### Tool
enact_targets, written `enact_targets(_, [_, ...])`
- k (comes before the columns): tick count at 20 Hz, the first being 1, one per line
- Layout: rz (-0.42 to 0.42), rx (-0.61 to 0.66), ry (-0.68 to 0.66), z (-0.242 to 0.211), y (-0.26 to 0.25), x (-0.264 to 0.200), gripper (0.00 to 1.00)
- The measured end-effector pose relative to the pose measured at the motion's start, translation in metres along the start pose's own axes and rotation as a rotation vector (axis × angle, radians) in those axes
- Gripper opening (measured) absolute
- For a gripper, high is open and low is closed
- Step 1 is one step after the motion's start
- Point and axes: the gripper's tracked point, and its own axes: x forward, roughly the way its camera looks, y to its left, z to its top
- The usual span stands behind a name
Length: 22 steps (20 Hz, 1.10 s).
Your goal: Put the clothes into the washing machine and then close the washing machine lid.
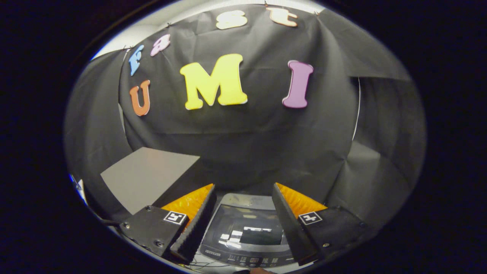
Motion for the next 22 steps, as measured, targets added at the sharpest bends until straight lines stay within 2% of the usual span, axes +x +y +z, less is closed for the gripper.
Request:
enact_targets(5, [0.011,0.002,-0.131,0.044,0.035,-0.038,0.92])
enact_targets(9, [0.005,0.025,-0.235,0.059,0.080,-0.090,0.92])
enact_targets(13, [-0.029,0.023,-0.289,0.060,0.118,-0.162,0.92])
enact_targets(16, [-0.066,0.013,-0.343,0.063,0.137,-0.210,0.96])
enact_targets(22, [-0.061,0.012,-0.431,0.049,0.165,-0.292,0.96])
